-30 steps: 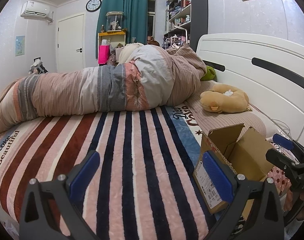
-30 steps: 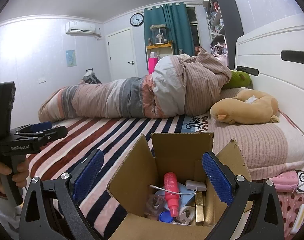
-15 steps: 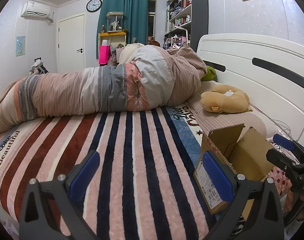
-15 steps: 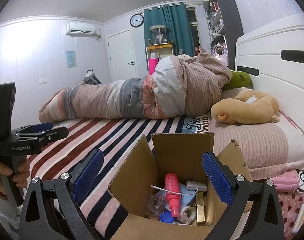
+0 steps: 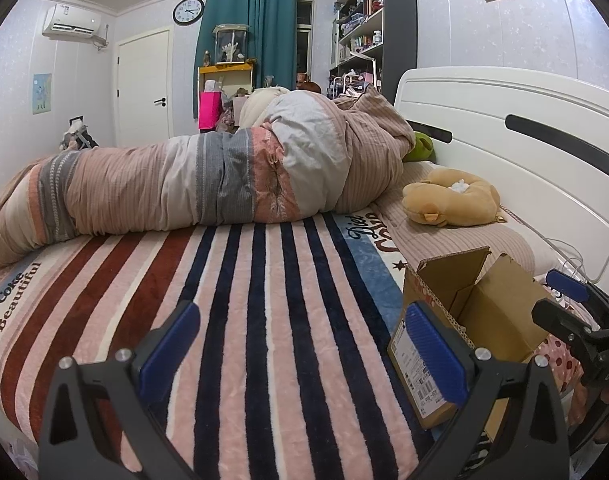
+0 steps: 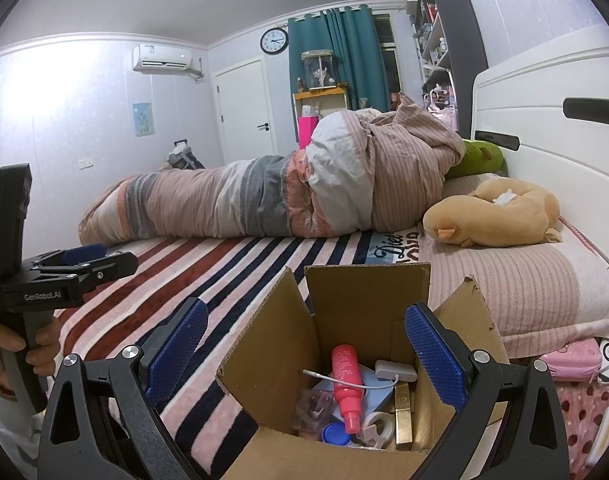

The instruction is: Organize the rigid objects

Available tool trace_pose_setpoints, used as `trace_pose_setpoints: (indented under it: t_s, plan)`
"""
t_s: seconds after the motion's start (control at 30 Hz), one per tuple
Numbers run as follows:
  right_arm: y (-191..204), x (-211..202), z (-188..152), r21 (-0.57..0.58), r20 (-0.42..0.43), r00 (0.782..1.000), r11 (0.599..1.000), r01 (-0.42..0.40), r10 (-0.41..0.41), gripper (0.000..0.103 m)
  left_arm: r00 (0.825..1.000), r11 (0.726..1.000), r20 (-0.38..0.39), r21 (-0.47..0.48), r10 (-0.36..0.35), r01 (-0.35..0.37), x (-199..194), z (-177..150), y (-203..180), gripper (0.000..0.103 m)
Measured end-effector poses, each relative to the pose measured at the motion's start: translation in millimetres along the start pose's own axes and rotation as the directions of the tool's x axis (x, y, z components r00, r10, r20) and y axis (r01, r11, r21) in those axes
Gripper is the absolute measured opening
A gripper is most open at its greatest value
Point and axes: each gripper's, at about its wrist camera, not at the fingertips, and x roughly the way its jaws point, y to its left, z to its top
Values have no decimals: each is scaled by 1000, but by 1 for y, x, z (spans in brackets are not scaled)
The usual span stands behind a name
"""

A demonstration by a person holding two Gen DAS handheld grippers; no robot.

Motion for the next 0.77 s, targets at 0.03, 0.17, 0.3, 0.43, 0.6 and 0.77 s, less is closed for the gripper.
trace_pose_setpoints:
  t_s: [0.03, 0.17, 0.3, 0.43, 0.6, 0.77]
  plan:
    - [0, 0, 0, 0, 0, 1000, 1000, -1, 1, 99, 1000, 1000, 0, 1, 1, -1, 0, 0, 1, 102]
    - [0, 0, 0, 0, 0, 1000, 1000, -1, 1, 99, 1000, 1000, 0, -1, 1, -1, 0, 0, 0, 102]
    - [2, 0, 0, 0, 1, 1000, 1000, 1, -1, 99, 1000, 1000, -1, 0, 0, 0, 0, 0, 1, 102]
    - [3, 0, -1, 2, 3, 1000, 1000, 0, 0, 99, 1000, 1000, 1, 0, -1, 1, 0, 0, 0, 102]
    - [3, 0, -1, 2, 2, 1000, 1000, 1, -1, 99, 1000, 1000, 2, -1, 2, -2, 0, 0, 0, 102]
    - [5, 0, -1, 1, 1, 1000, 1000, 3, -3, 99, 1000, 1000, 1, -1, 11, -11, -1, 0, 3, 102]
